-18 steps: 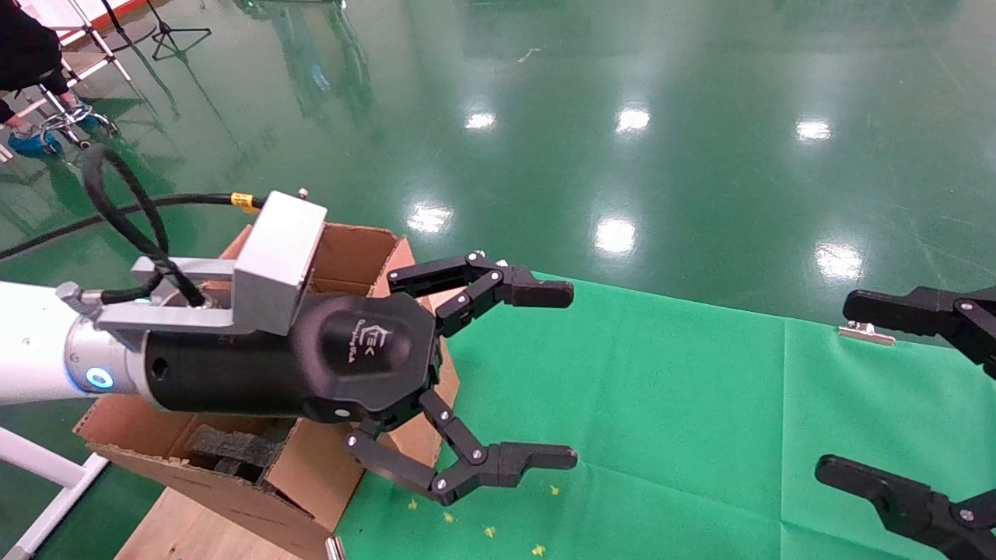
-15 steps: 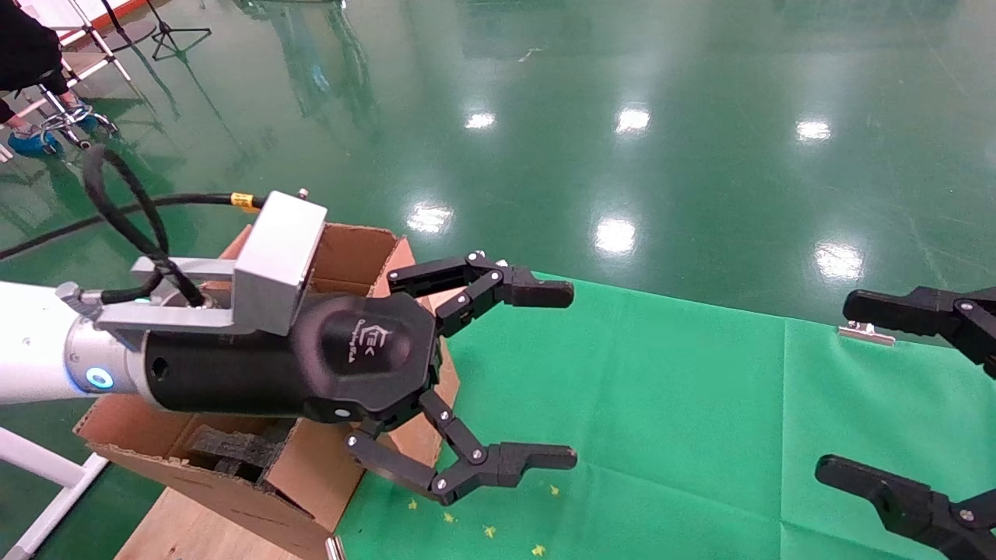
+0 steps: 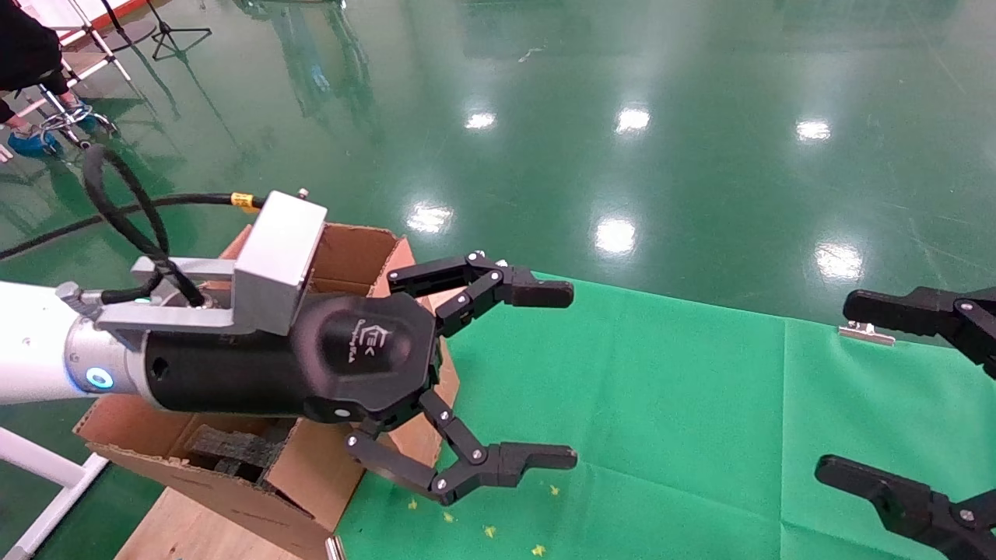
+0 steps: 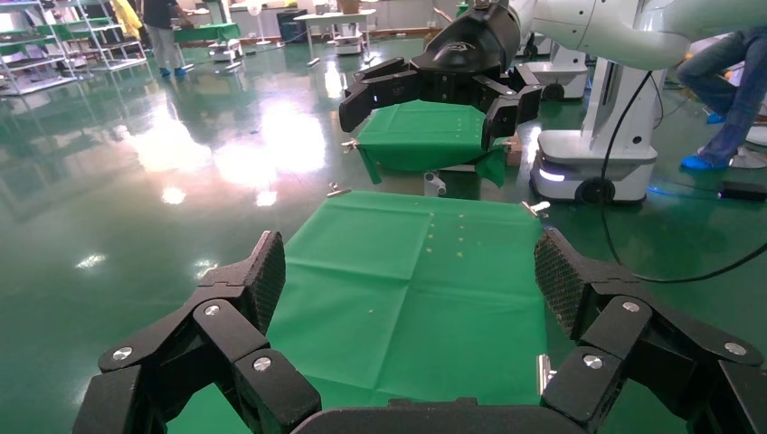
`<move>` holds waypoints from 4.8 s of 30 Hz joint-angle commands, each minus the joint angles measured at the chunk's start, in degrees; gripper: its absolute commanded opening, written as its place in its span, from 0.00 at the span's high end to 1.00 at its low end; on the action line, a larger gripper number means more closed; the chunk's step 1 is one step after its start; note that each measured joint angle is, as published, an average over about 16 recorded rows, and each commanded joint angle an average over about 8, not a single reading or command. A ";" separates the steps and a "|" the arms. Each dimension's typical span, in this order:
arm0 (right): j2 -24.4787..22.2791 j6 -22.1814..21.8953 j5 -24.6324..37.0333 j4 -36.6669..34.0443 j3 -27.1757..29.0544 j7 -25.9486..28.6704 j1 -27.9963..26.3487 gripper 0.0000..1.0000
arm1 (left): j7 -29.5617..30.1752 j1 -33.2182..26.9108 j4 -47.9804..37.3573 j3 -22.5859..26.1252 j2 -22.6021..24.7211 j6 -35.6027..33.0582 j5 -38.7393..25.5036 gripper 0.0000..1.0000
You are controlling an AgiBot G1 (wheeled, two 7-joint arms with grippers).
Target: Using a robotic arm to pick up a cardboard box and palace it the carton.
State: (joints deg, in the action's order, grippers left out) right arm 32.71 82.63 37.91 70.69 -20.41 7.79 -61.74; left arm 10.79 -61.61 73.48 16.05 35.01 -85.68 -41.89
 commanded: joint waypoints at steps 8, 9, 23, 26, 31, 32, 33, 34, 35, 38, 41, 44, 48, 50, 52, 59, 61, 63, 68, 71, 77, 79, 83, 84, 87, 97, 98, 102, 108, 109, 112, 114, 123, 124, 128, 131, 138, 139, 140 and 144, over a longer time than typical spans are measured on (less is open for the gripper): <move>0.00 0.00 0.00 0.00 0.00 0.00 0.00 1.00 | 0.63 -0.28 -0.24 0.11 -0.21 0.14 -0.15 0.00; 0.00 0.00 0.00 0.00 0.00 0.00 0.00 1.00 | 1.17 -0.52 -0.34 0.25 -0.40 0.22 -0.38 0.00; 0.00 0.00 0.00 0.00 0.00 0.00 0.00 1.00 | 26.94 -12.93 1.49 8.55 -6.22 3.13 -17.29 0.00; 0.00 0.00 0.00 0.00 0.00 0.00 0.00 1.00 | 34.45 -16.80 2.49 11.04 -6.63 1.97 -22.56 0.00; -0.01 -0.01 0.00 -0.01 0.00 0.00 0.01 1.00 | 44.06 -21.72 2.87 14.02 -6.71 -0.27 -28.45 0.00; -0.01 -0.01 -0.01 -0.01 0.00 0.00 0.01 1.00 | 45.17 -22.42 2.87 14.36 -6.71 -0.52 -29.16 0.00; -0.01 -0.01 -0.01 -0.01 0.00 0.00 0.01 1.00 | 45.79 -22.88 2.90 14.63 -6.80 -0.69 -29.79 0.00; -0.01 -0.02 -0.01 -0.02 0.00 0.00 0.01 1.00 | 46.07 -23.18 2.92 14.82 -6.87 -0.80 -30.26 0.00; -0.01 -0.02 -0.01 -0.02 0.00 0.00 0.02 1.00 | 46.43 -23.51 2.96 15.02 -6.94 -0.93 -30.75 0.00; -0.01 -0.02 -0.01 -0.02 0.00 0.00 0.02 1.00 | 46.31 -23.58 2.93 15.02 -6.90 -1.06 -30.68 0.00; -0.01 -0.02 -0.01 -0.02 0.00 0.00 0.02 1.00 | 45.93 -23.23 2.72 14.85 -6.75 -1.08 -30.05 0.00; -0.01 -0.02 -0.01 -0.02 0.00 0.00 0.01 1.00 | 46.81 -23.64 2.33 15.23 -6.46 -1.57 -30.48 0.00; -0.01 -0.02 -0.01 -0.02 0.00 0.00 0.02 1.00 | 51.37 -26.40 1.79 17.17 -5.62 -2.87 -34.20 0.00; -0.01 -0.02 -0.02 -0.02 0.00 0.00 0.02 1.00 | 54.63 -28.47 1.78 18.65 -4.90 -3.54 -37.02 0.00; -0.01 -0.02 -0.02 -0.02 0.00 0.00 0.02 1.00 | 58.13 -30.61 1.80 20.36 -4.12 -4.08 -39.81 0.00; -0.01 -0.02 -0.02 -0.02 0.00 0.00 0.02 1.00 | 68.84 -37.75 1.80 27.92 -1.72 -5.13 -47.00 0.00; -0.01 -0.02 -0.02 -0.02 0.00 0.00 0.02 1.00 | 71.28 -39.59 1.69 30.51 -1.14 -5.24 -48.46 0.00; -0.01 -0.02 -0.02 -0.02 0.00 0.00 0.02 1.00 | 73.45 -41.35 1.57 33.22 -0.59 -5.33 -49.81 0.00; -0.01 -0.02 -0.02 -0.02 0.00 0.00 0.02 1.00 | 77.85 -45.17 1.11 40.23 0.79 -5.41 -52.40 0.00; -0.01 -0.02 -0.02 -0.02 0.00 0.00 0.02 1.00 | 79.65 -46.85 0.71 44.06 1.55 -5.32 -53.25 0.00; -0.01 -0.02 -0.02 -0.02 0.00 0.00 0.02 1.00 | 81.37 -48.37 -0.64 49.12 2.75 -4.60 -52.79 0.00; -0.01 -0.02 -0.02 -0.02 0.00 0.00 0.02 1.00 | 81.48 -48.41 -1.18 50.08 3.16 -4.28 -52.49 0.00; -0.01 -0.02 -0.02 -0.02 0.00 0.00 0.02 1.00 | 81.44 -48.09 -2.37 51.51 4.10 -3.66 -52.51 0.00; -0.01 -0.02 -0.02 -0.02 0.00 -0.01 0.02 1.00 | 81.39 -47.96 -2.70 51.79 4.34 -3.54 -52.57 0.00; -0.01 -0.02 -0.02 -0.02 -0.01 -0.01 0.02 1.00 | 81.15 -47.59 -3.85 52.49 5.06 -3.22 -52.70 0.00; -0.01 -0.03 -0.02 -0.03 0.00 -0.01 0.02 0.24 | 80.10 -47.05 -7.51 53.87 7.21 -2.68 -52.94 0.44; -0.01 -0.03 -0.03 -0.03 0.00 -0.01 0.02 0.12 | 80.05 -47.05 -7.69 53.96 7.34 -2.65 -52.98 0.56; -0.02 -0.04 -0.03 -0.04 0.00 -0.01 0.03 0.00 | 79.98 -47.08 -8.08 54.19 7.60 -2.54 -53.08 1.00; -0.02 -0.04 -0.03 -0.04 0.00 -0.01 0.03 0.00 | 79.98 -47.07 -7.89 54.05 7.45 -2.55 -53.04 1.00; -0.02 -0.04 -0.03 -0.04 0.00 -0.01 0.03 0.00 | 79.98 -47.06 -7.85 54.03 7.42 -2.56 -53.04 1.00; -0.02 -0.04 -0.03 -0.04 0.00 -0.01 0.03 0.00 | 79.99 -47.05 -7.76 53.96 7.36 -2.58 -53.01 1.00; -0.02 -0.04 -0.03 -0.04 0.00 -0.01 0.03 0.00 | 79.99 -47.05 -7.70 53.92 7.33 -2.59 -53.00 1.00; -0.02 -0.04 -0.03 -0.04 0.00 -0.01 0.03 0.00 | 80.01 -47.01 -7.55 53.83 7.23 -2.63 -52.96 1.00; -0.02 -0.04 -0.03 -0.04 0.00 -0.01 0.03 0.00 | 80.01 -47.01 -7.54 53.83 7.23 -2.64 -52.95 1.00; -0.02 -0.04 -0.03 -0.04 0.00 -0.01 0.03 0.00 | 80.02 -47.01 -7.52 53.81 7.21 -2.65 -52.95 1.00; -0.02 -0.04 -0.03 -0.04 0.00 -0.01 0.03 0.00 | 80.03 -47.01 -7.51 53.80 7.20 -2.67 -52.94 1.00; -0.02 -0.04 -0.03 -0.04 0.00 -0.01 0.03 0.00 | 80.01 -47.46 -7.19 53.59 6.90 -2.35 -53.08 1.00; -0.02 -0.04 -0.03 -0.04 0.00 -0.01 0.03 0.00 | 80.02 -47.69 -7.03 53.42 6.70 -2.16 -53.07 1.00; -0.02 -0.04 -0.03 -0.04 0.00 -0.01 0.03 0.00 | 80.02 -48.01 -6.83 53.18 6.45 -1.91 -53.05 1.00; -0.02 -0.04 -0.03 -0.04 0.00 -0.01 0.03 0.00 | 79.86 -50.02 -6.08 51.44 4.83 -0.49 -52.37 1.00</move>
State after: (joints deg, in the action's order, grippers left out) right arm 32.69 82.58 37.88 70.65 -20.41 7.78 -61.71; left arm 90.21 -112.34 66.82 67.03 39.62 -86.12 -94.08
